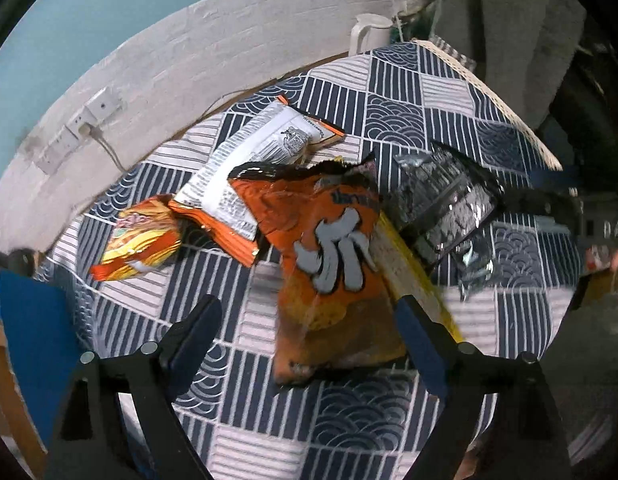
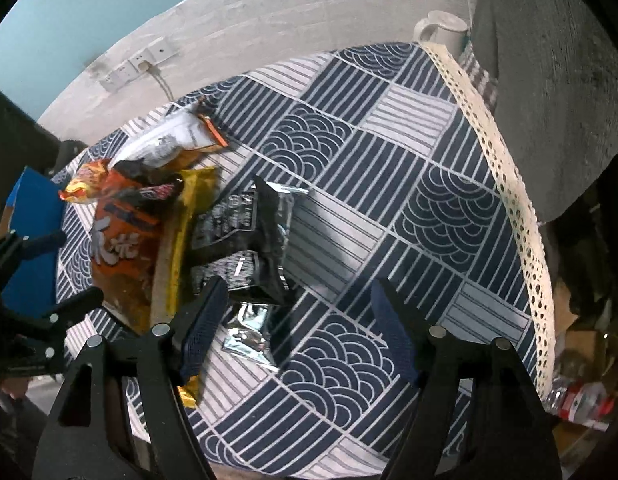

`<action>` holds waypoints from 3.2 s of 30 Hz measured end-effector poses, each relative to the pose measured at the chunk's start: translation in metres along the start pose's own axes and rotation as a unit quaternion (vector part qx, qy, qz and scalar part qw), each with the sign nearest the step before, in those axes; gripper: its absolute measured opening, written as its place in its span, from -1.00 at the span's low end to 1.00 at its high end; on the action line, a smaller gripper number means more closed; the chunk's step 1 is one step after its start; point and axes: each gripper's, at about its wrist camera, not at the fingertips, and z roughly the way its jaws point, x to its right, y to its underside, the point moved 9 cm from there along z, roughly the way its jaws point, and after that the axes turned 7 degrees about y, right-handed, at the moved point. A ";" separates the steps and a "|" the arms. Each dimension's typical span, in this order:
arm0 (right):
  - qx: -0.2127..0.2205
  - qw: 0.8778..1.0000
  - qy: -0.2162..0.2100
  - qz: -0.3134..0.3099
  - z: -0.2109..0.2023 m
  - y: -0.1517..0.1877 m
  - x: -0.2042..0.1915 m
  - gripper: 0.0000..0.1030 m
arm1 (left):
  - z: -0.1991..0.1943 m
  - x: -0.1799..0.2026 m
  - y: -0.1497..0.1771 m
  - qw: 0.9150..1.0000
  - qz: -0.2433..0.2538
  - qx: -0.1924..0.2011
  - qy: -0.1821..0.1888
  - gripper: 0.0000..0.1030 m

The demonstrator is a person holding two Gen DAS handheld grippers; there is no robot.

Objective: Organize snacks
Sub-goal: 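Grasp the orange octopus chip bag with the left tool while the right tool grasps the black snack bag, then carry the orange chip bag and black bag over the cardboard box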

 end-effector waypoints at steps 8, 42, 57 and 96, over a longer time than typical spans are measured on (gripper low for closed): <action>-0.012 1.000 -0.010 0.002 0.014 -0.001 0.002 0.47 | 0.030 0.004 -0.014 0.999 -0.033 -0.015 0.024 0.74; -0.008 0.998 -0.005 -0.069 0.039 -0.031 -0.070 -0.54 | 0.006 -0.051 0.031 1.000 -0.001 -0.002 0.007 -0.27; 0.035 0.997 0.010 -0.064 -0.009 -0.028 -0.074 -0.55 | -0.048 -0.076 0.053 0.999 -0.019 0.035 -0.024 -0.27; 0.103 0.977 -0.033 -0.186 -0.108 -0.018 -0.226 -0.54 | -0.191 -0.155 0.104 0.985 -0.070 0.129 -0.095 -0.27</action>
